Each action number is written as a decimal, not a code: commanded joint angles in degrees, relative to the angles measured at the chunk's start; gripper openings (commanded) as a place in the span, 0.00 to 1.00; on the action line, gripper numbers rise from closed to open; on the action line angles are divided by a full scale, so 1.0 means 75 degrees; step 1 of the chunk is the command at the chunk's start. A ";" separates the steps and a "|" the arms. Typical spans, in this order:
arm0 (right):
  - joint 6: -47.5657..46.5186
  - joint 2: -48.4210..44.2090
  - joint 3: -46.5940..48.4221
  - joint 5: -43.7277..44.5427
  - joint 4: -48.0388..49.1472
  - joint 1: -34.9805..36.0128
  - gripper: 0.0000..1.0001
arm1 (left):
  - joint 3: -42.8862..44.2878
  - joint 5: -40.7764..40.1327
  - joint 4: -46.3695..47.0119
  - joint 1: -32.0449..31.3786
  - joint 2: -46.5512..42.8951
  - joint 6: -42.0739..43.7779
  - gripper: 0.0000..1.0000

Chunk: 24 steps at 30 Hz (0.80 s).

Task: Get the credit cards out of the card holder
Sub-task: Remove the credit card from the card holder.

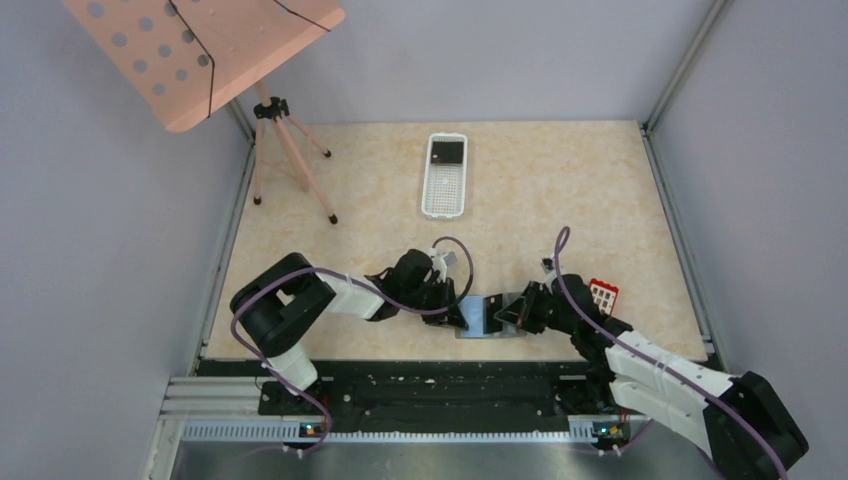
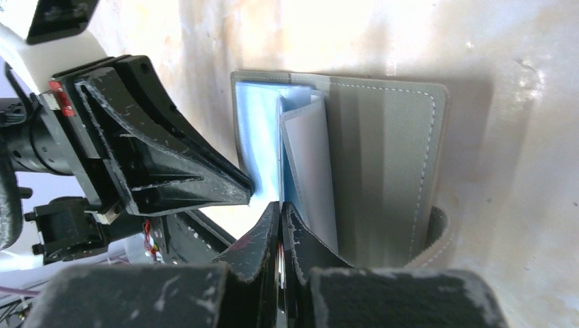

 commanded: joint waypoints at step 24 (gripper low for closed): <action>-0.1971 -0.2498 0.1897 -0.2582 -0.2251 -0.0075 0.00 | 0.2445 0.0135 -0.3832 0.0372 -0.2784 0.2077 0.30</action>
